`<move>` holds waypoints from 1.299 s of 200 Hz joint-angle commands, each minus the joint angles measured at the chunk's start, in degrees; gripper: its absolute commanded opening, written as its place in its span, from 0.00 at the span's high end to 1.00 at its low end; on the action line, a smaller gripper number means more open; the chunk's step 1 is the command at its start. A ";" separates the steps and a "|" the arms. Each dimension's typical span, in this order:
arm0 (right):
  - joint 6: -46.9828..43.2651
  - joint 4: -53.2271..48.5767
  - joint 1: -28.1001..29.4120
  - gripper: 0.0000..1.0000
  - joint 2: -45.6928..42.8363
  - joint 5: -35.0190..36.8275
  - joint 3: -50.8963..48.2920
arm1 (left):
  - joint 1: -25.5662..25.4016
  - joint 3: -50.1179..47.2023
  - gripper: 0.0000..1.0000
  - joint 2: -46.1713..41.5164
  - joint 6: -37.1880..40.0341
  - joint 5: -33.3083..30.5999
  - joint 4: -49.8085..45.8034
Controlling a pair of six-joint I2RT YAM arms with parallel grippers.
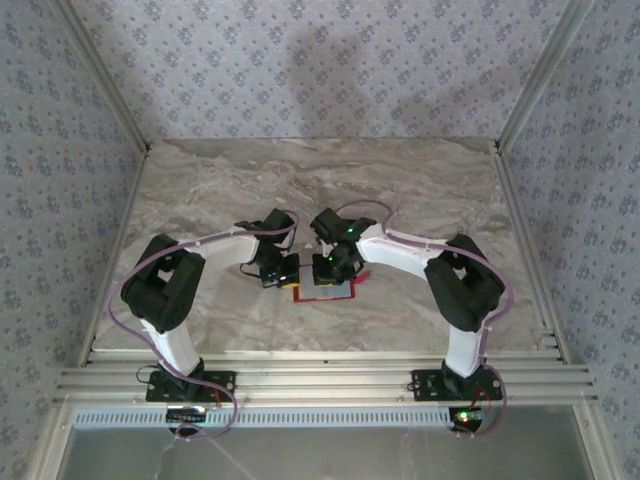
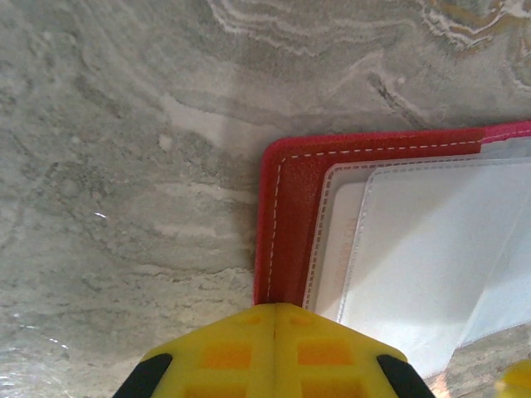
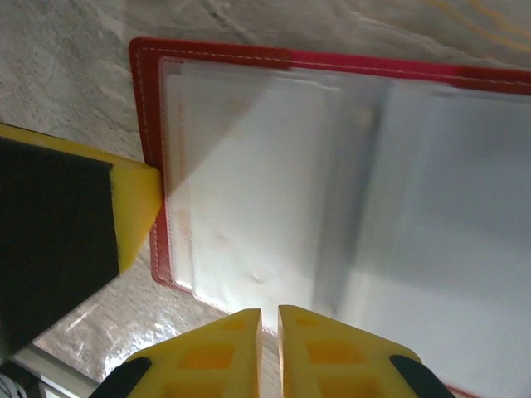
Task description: Take the credit cards out of the card holder
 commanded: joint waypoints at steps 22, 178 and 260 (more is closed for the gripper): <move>2.58 2.87 1.50 0.87 5.41 -2.43 4.40 | 0.20 -2.11 0.95 0.99 0.10 0.37 0.72; 1.11 -6.56 1.37 0.87 8.32 6.76 5.94 | 0.64 -3.81 0.96 0.14 0.20 0.46 1.33; -0.68 -12.13 1.87 0.61 8.48 11.96 9.20 | 0.64 -3.89 0.96 -0.22 0.25 0.11 0.95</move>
